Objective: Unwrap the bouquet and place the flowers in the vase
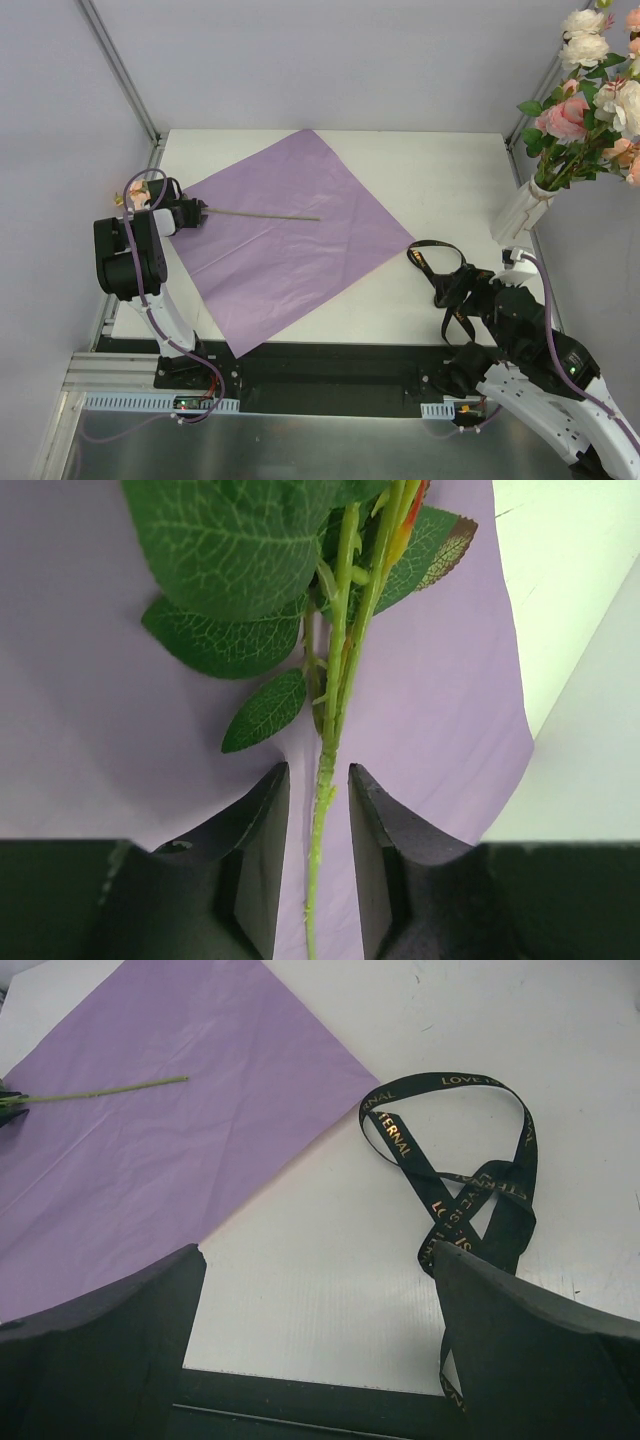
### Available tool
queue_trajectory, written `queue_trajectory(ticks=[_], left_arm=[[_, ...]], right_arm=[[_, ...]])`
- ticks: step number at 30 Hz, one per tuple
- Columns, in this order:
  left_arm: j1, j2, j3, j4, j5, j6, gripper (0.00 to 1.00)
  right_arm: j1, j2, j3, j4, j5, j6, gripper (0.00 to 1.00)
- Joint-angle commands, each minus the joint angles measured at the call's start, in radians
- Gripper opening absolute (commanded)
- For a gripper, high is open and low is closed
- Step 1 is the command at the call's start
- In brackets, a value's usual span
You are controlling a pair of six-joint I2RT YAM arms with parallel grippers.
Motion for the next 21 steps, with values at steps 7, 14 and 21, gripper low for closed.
queue_trajectory(ticks=[7, 14, 21], left_arm=[[0.006, 0.051, -0.002, 0.119, -0.032, -0.048, 0.26], [0.006, 0.073, 0.002, 0.164, -0.023, -0.034, 0.07], [0.003, 0.004, -0.012, 0.251, 0.03, -0.016, 0.0]], right_arm=[[0.003, 0.021, 0.011, -0.004, 0.028, 0.019, 0.99], [0.005, 0.041, 0.024, -0.001, 0.025, 0.028, 0.99], [0.005, 0.062, 0.031, 0.007, 0.025, 0.035, 0.99]])
